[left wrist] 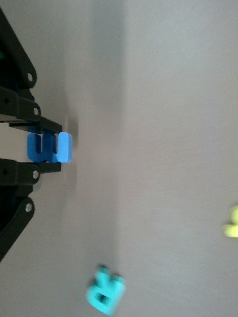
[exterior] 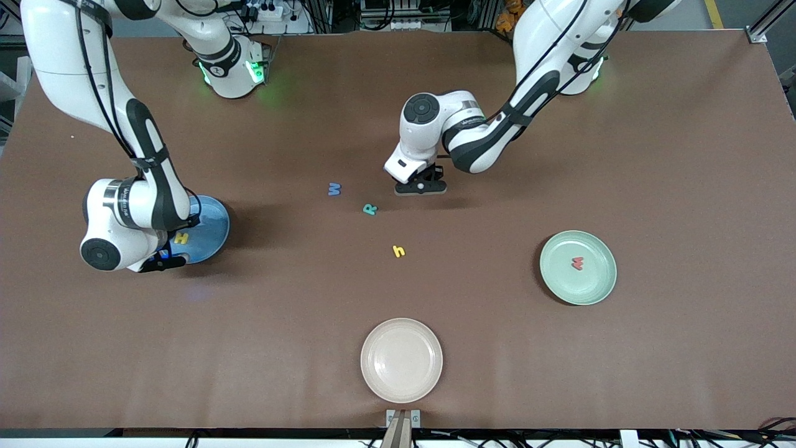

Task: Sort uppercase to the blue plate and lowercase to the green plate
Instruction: 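Release the Q on the blue plate while the left gripper carries blue m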

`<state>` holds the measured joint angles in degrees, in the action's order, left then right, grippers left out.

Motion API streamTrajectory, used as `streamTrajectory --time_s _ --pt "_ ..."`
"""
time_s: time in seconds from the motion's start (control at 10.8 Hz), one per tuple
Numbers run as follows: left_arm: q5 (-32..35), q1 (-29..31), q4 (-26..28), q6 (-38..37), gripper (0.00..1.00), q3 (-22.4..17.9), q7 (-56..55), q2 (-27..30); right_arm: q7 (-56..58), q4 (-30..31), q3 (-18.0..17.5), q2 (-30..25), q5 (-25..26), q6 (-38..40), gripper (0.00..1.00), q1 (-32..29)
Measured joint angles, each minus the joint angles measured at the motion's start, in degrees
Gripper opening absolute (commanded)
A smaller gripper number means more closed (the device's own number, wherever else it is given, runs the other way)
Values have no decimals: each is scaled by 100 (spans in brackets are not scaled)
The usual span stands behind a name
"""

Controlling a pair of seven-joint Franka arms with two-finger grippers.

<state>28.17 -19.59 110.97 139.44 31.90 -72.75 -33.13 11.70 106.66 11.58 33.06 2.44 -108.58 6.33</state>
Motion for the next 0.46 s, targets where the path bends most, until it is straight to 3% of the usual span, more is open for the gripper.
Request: streamTrajectory --time_s 0.19,0.46 --pt "-4 337 -6 -285 0 93 0 448 -442 -9 -57 -202 -24 275 78 102" --pt "-253 1300 -22 -657 0 628 608 884 -1212 -12 -182 -418 -499 598 78 431"
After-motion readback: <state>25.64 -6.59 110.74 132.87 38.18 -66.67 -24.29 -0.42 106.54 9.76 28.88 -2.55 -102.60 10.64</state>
